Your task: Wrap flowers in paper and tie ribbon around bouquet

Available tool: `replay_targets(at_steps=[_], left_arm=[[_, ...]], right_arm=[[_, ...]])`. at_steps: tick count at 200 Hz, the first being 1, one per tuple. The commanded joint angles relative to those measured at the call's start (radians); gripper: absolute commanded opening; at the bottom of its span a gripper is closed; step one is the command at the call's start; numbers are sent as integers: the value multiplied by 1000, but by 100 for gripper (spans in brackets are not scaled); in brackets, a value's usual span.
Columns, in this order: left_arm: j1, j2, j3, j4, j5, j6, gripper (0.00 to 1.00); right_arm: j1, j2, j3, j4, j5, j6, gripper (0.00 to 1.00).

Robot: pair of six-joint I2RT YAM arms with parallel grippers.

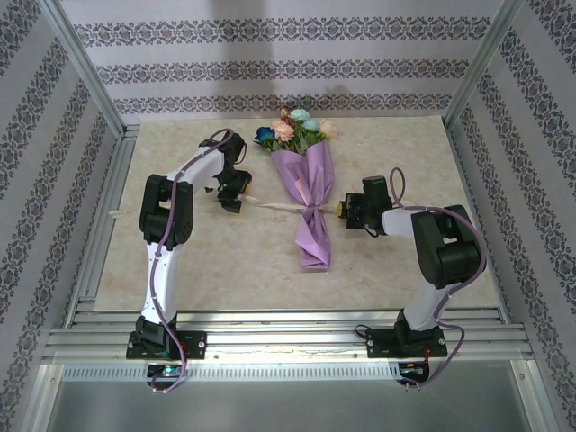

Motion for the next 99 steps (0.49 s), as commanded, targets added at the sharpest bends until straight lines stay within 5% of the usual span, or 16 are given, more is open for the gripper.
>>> replay_targets(at_steps=[1,99], left_arm=[[-4,-1,42,-8,-47,-14,72],[-10,82,29,26,46,-32,41]], right_arm=[[14,-23,-26,-20,3,-22,0],[29,-13,-20,-24,5,-23,0]])
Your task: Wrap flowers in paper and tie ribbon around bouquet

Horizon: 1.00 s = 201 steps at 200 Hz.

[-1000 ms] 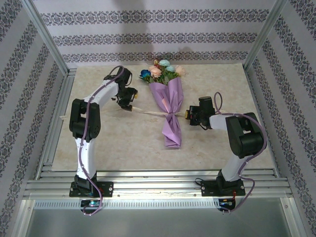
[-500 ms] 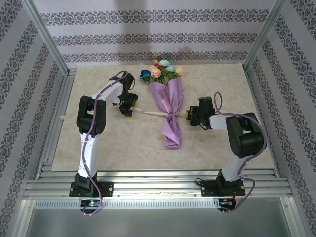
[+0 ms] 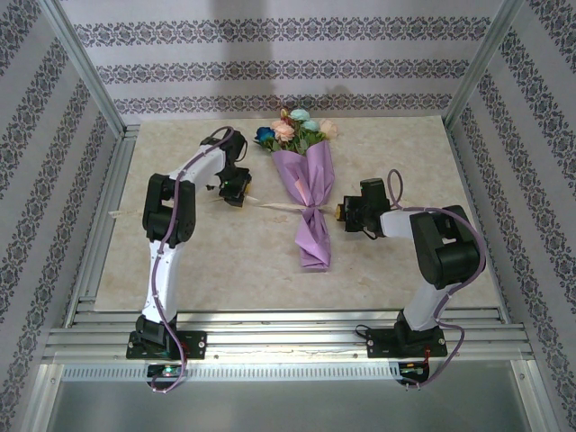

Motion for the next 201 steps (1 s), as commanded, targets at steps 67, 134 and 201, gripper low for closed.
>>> replay_targets(at_steps=[67,134,201], left_arm=[[-68,-167,-193,395,174,-83,0],[-111,-518,-525,868,183,-347,0],[-130,-588,-612,1006,197,-460,0]], right_arm=[[-12,-72,111,-304,-50,-244,29],[-256,-156,450,-917,182,-956,48],[-335,248,877,-1139,222,-1347,42]])
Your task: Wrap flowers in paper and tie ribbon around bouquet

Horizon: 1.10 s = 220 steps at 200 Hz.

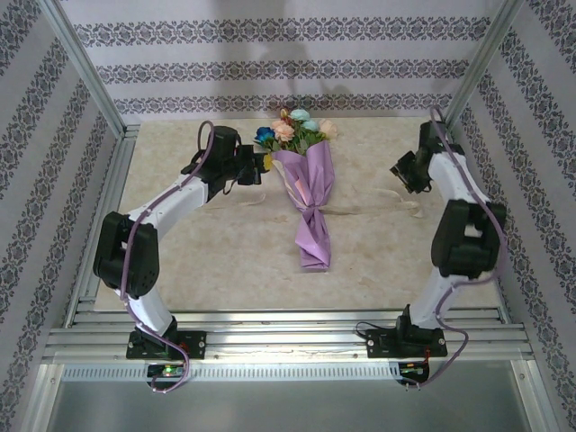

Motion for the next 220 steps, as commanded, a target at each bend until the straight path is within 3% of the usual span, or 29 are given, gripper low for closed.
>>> replay_targets(at_steps=[1,38,81,150,183,209,220], left_arm=[[-23,5,-13,107,24,-83,0],[-82,4,2,110,18,-110,0],[-121,9,-11,101,32,-111,0],[-166,61,64,114,37,-140,0],[-204,72,85,117,28,-153,0],[-214,72,75,129,24,-161,0],[-214,73,76,129,24,-157,0]], right_arm=[[17,141,137,-188,60,-240,42],[61,242,249,-262,191,-462,42],[65,300,270,-297,306,-601,54],[63,496,467,-408,261,-605,52],[63,524,488,-417,252,-589,35],[62,508,496,-413,262,-571,0],[62,464,476,-386,267,-546,0]])
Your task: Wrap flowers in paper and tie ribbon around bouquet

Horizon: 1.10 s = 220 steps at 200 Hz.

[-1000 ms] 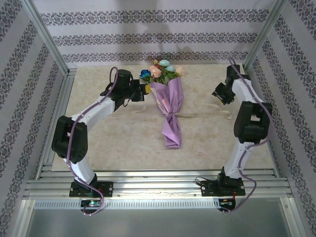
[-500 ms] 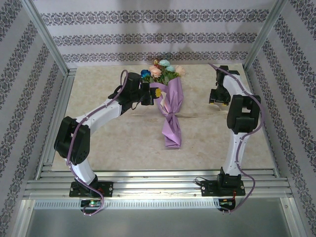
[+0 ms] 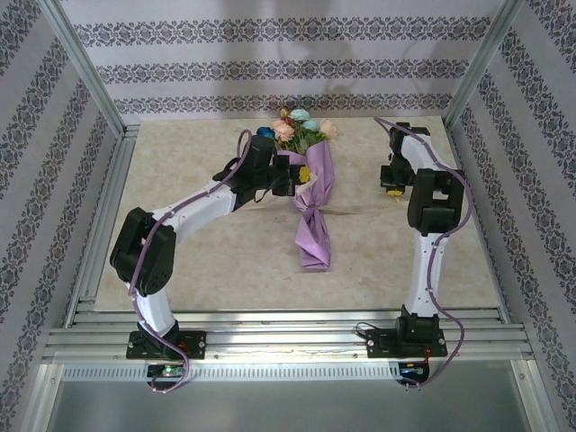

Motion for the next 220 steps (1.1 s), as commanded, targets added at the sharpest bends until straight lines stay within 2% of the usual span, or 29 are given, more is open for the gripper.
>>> replay_targets(at_steps=[1,36,70,95,124,152,186,206,220], left_arm=[[-8,1,22,51,6,-55,0],[-13,21,27,63,7,-51,0],[-21,55,38,102,8,-27,0],[-22,83,24,160,18,13,0],[-21,90,-1,146,24,146,0],[-25,77,-48,181,28,236,0],[-50,66,-30,102,27,454,0],[-72,66,-48,84,-8,567,0],[-84,63,-75,103,-37,625,0]], right_arm=[[-6,-33,-3,-3,20,41,0],[-9,-207,-1,79,13,139,0],[8,-279,165,85,-199,289,0],[80,-365,208,148,-316,405,0],[207,-456,232,191,-383,522,0],[305,-540,173,335,-441,659,0],[405,-504,255,402,-498,716,0],[458,-472,327,401,-502,726,0],[493,-463,364,394,-462,716,0]])
